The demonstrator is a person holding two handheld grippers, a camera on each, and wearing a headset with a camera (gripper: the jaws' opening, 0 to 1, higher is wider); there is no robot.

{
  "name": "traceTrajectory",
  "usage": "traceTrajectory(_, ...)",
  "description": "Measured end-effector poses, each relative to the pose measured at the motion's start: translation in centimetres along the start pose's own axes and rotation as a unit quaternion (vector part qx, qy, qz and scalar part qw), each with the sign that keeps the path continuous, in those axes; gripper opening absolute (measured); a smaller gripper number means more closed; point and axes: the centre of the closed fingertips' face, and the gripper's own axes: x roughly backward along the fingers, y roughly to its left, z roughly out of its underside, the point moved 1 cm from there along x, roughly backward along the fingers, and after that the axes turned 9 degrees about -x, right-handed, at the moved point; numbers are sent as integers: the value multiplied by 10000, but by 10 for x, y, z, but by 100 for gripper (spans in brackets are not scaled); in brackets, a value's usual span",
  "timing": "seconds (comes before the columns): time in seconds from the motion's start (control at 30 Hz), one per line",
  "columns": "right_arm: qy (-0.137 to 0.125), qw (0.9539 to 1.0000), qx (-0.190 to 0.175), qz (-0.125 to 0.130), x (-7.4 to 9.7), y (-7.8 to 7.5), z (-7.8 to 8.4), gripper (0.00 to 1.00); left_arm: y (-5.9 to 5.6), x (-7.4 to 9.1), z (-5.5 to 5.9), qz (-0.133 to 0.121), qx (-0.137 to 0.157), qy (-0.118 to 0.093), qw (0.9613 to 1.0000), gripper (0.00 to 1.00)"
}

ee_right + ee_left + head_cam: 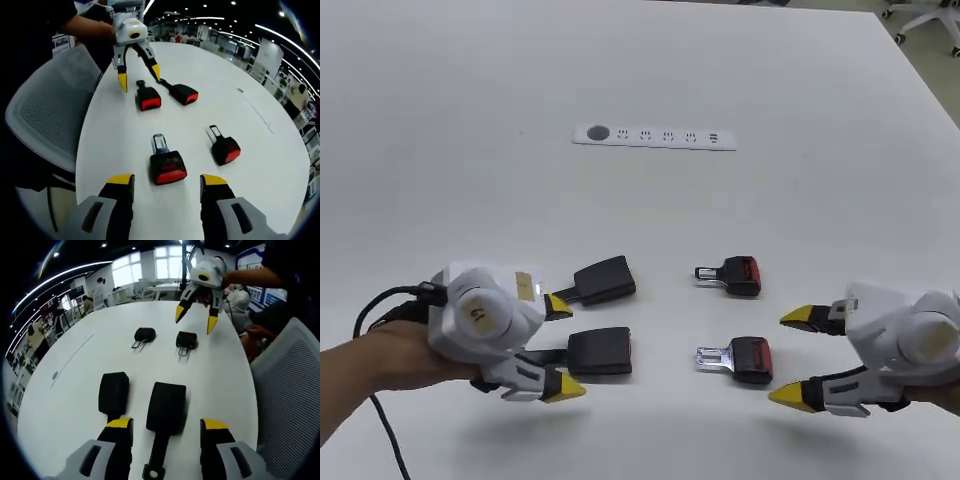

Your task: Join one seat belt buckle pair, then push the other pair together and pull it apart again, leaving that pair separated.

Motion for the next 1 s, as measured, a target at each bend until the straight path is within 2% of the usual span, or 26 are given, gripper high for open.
traceTrajectory(0.3,237,9990,296,-250,-13,3,1,44,-3,-14,-1,246,-316,318,9987,45)
traceTrajectory(0.5,428,9974,456,-356,-22,0,6,40,-2,-21,3,371,-466,431,9973,40)
traceTrajectory(0.6,431,9972,481,-389,-23,0,6,38,-1,-23,4,384,-589,494,9963,36)
traceTrajectory(0.83,465,9962,607,-421,-25,-2,7,32,1,-26,8,493,-743,546,9945,34)
traceTrajectory(1.0,466,9962,600,-427,-25,-2,7,31,0,-27,9,526,-825,548,9937,34)
